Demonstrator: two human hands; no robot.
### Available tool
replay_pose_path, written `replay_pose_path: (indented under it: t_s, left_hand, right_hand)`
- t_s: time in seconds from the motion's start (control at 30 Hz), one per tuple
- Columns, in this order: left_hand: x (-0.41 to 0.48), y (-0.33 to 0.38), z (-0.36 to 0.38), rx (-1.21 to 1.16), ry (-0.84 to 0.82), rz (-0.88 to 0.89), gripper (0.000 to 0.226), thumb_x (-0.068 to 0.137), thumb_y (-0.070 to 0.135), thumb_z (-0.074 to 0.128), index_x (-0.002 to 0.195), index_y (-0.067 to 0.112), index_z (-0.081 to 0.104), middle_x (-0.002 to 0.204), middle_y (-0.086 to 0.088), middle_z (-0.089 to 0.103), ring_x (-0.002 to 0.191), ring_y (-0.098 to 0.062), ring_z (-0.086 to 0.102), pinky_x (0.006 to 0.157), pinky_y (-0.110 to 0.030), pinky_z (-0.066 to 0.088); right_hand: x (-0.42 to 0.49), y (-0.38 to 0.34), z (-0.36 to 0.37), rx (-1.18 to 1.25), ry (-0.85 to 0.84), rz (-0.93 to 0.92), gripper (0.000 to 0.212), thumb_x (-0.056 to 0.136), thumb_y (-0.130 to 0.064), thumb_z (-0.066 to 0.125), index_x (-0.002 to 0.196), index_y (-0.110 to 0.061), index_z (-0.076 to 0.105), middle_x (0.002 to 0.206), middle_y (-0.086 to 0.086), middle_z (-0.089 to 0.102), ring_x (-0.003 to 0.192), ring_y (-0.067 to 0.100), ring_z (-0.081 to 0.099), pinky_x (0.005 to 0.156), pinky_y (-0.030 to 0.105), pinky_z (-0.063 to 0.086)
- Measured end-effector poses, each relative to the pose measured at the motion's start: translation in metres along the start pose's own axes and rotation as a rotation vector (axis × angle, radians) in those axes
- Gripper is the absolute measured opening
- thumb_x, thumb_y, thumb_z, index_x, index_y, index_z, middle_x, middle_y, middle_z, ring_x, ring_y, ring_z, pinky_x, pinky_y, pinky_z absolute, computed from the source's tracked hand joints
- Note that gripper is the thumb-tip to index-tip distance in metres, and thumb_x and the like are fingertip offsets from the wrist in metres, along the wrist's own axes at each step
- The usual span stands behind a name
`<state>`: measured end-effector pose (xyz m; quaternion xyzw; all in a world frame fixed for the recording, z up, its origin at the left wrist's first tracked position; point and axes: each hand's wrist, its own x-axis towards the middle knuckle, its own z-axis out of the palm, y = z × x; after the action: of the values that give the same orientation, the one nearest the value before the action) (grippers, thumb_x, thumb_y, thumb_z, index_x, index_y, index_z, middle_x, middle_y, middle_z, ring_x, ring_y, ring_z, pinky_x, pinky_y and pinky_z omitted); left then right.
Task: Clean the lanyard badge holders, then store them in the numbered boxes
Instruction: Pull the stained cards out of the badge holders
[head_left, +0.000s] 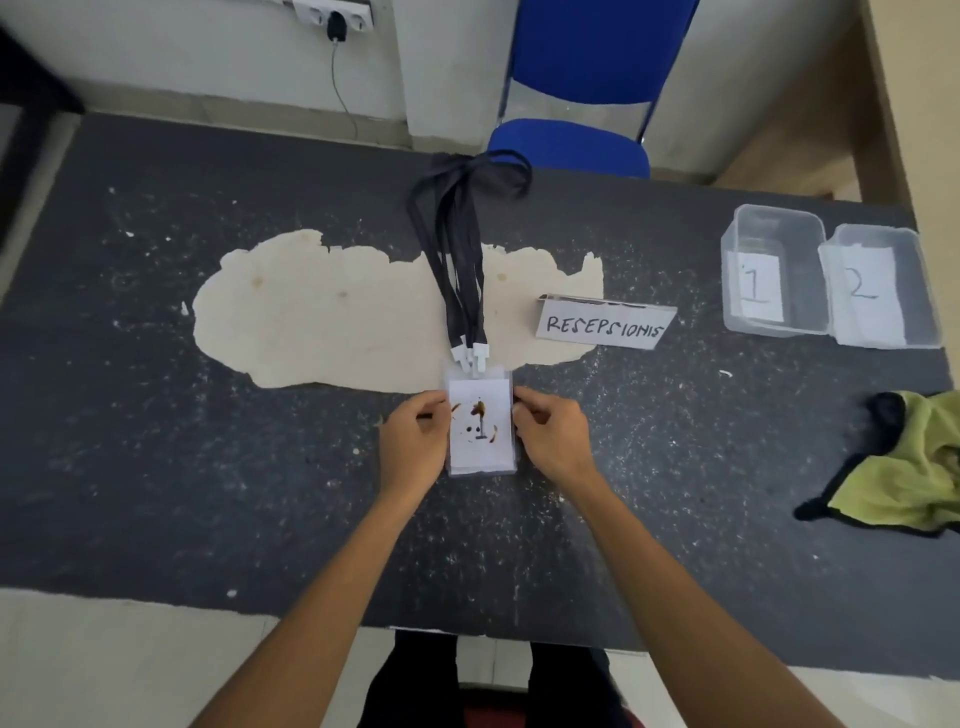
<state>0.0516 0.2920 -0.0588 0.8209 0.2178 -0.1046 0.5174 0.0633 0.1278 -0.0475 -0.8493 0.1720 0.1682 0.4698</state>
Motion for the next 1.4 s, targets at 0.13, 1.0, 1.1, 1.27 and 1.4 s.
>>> replay_pose_path:
  t_s: [0.13, 1.0, 1.1, 1.27, 1.4]
  left_hand:
    - [-0.004, -0.01, 0.014, -0.001, 0.123, 0.061, 0.022, 0.094, 0.025, 0.056, 0.112, 0.017, 0.066, 0.103, 0.005, 0.066, 0.087, -0.006, 0.063, 0.077, -0.04, 0.058]
    - [-0.027, -0.036, 0.051, -0.314, 0.453, 0.398, 0.015, 0.092, 0.02, 0.056, 0.093, 0.019, 0.071, 0.081, 0.009, 0.068, 0.064, 0.003, 0.056, 0.059, -0.013, 0.047]
    - [-0.033, -0.031, 0.055, -0.363, 0.42, 0.406, 0.012, 0.092, 0.021, 0.058, 0.095, 0.022, 0.07, 0.085, 0.011, 0.067, 0.066, 0.005, 0.055, 0.063, -0.013, 0.046]
    - [-0.064, -0.018, 0.071, -0.302, 0.345, 0.45, 0.008, 0.092, 0.028, 0.057, 0.09, 0.035, 0.061, 0.089, 0.01, 0.063, 0.076, -0.001, 0.057, 0.066, -0.019, 0.047]
    - [-0.081, -0.012, 0.083, -0.281, 0.25, 0.447, 0.007, 0.093, 0.033, 0.054, 0.096, 0.032, 0.061, 0.098, 0.005, 0.065, 0.089, -0.013, 0.06, 0.08, -0.033, 0.052]
  right_hand:
    - [0.005, 0.012, -0.005, -0.094, -0.043, -0.203, 0.03, 0.095, -0.012, 0.051, 0.12, -0.02, 0.066, 0.092, 0.0, 0.068, 0.073, 0.006, 0.059, 0.066, 0.011, 0.045]
    - [0.011, 0.058, -0.011, 0.422, -0.061, -0.519, 0.026, 0.091, -0.004, 0.056, 0.092, -0.026, 0.069, 0.071, -0.002, 0.069, 0.058, 0.004, 0.058, 0.055, 0.02, 0.05]
    - [0.003, 0.061, -0.015, 0.468, -0.037, -0.513, 0.025, 0.091, -0.004, 0.056, 0.094, -0.024, 0.07, 0.069, -0.004, 0.067, 0.053, 0.001, 0.054, 0.054, 0.019, 0.047]
    - [-0.016, 0.077, -0.028, 0.505, 0.021, -0.447, 0.028, 0.091, -0.004, 0.056, 0.094, -0.029, 0.069, 0.081, 0.004, 0.071, 0.063, 0.008, 0.058, 0.055, 0.02, 0.049]
    - [-0.028, 0.092, -0.043, 0.544, 0.053, -0.395, 0.023, 0.092, -0.002, 0.055, 0.105, -0.015, 0.069, 0.091, 0.008, 0.073, 0.076, 0.023, 0.068, 0.059, 0.026, 0.056]
